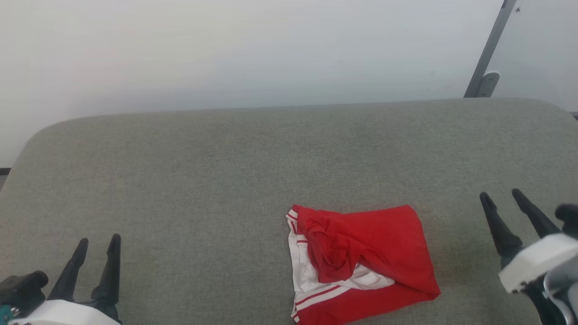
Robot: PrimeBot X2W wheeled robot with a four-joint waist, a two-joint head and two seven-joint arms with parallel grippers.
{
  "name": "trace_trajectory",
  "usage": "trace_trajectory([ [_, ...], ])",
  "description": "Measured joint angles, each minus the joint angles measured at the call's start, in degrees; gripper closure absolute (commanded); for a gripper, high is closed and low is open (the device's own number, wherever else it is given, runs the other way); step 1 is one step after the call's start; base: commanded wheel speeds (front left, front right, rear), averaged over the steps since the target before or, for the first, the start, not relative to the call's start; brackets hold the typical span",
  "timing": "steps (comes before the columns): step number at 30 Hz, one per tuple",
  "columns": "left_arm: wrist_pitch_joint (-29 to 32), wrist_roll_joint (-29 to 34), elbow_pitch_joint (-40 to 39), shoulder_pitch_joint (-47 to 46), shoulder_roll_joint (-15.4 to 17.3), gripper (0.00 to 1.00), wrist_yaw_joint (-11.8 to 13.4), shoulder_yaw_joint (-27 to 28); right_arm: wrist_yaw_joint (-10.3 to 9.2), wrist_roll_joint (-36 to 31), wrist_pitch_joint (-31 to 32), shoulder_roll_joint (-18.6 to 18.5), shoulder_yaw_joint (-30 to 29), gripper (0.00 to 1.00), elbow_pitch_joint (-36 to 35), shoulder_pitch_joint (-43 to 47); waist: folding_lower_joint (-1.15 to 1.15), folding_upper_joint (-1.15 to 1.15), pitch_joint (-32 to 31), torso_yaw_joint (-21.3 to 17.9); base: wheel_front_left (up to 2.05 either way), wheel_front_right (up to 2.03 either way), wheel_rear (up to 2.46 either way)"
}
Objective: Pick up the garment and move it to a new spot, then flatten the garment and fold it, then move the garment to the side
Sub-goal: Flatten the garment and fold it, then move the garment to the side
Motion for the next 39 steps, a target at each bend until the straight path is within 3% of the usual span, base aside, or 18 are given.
trace_trajectory([
  [15,-0.04,-0.12,-0.42,0.89,0.25,0.00,0.42,0.26,0.00,-2.90,-3.50,2.53,-5.15,0.00,-0.26,5.67,0.00,0.00,-0.34,0.08,0.00,0.00,0.00],
  [39,-0.01,-0.25,-0.87,0.81,0.78,0.00,0.92,-0.54,0.00,-4.15,-0.18,3.79,-4.37,0.00,-2.49,7.04,0.00,0.00,0.02,1.46,0.00,0.00,0.00],
])
